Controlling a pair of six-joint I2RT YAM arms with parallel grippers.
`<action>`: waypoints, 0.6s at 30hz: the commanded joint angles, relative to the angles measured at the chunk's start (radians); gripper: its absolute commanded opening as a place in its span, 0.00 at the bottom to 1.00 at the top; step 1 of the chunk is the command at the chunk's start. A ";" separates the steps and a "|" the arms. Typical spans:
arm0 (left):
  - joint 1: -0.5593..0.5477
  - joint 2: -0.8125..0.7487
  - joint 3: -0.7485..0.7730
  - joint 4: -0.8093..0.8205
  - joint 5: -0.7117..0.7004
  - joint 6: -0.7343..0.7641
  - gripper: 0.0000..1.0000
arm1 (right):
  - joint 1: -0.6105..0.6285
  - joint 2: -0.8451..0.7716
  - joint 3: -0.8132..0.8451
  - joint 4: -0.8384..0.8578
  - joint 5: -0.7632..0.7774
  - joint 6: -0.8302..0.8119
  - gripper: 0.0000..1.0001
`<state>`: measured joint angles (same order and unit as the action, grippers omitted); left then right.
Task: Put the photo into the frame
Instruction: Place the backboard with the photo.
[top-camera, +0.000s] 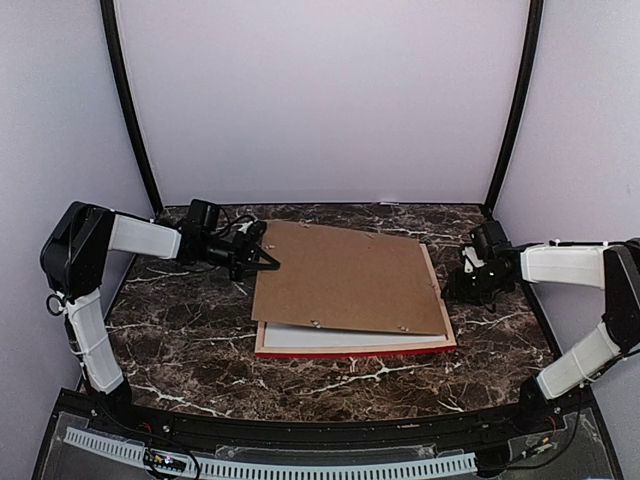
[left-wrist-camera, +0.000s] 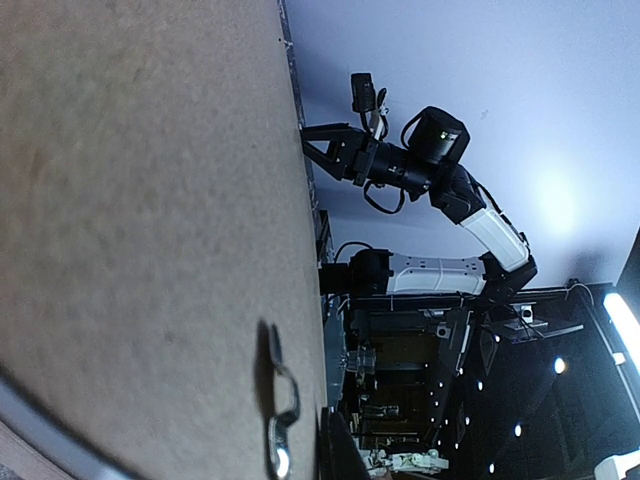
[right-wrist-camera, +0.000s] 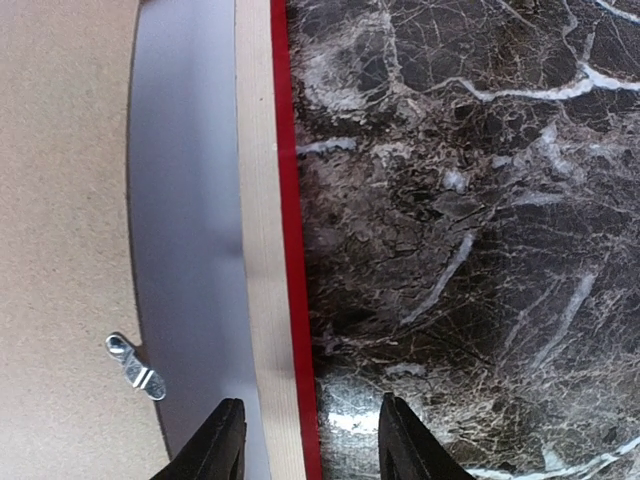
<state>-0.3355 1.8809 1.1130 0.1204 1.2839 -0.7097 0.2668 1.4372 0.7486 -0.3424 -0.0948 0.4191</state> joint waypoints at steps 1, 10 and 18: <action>-0.011 0.002 -0.009 0.142 0.074 -0.050 0.00 | -0.015 0.004 0.038 0.003 -0.006 -0.013 0.47; -0.014 0.038 -0.017 0.178 0.067 -0.065 0.00 | -0.051 -0.010 0.038 -0.008 -0.005 -0.021 0.49; -0.016 0.073 0.012 0.170 0.071 -0.057 0.00 | -0.070 -0.014 0.050 -0.023 -0.012 -0.029 0.53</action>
<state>-0.3454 1.9598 1.1034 0.2340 1.2823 -0.7803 0.2077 1.4380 0.7692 -0.3595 -0.0975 0.4007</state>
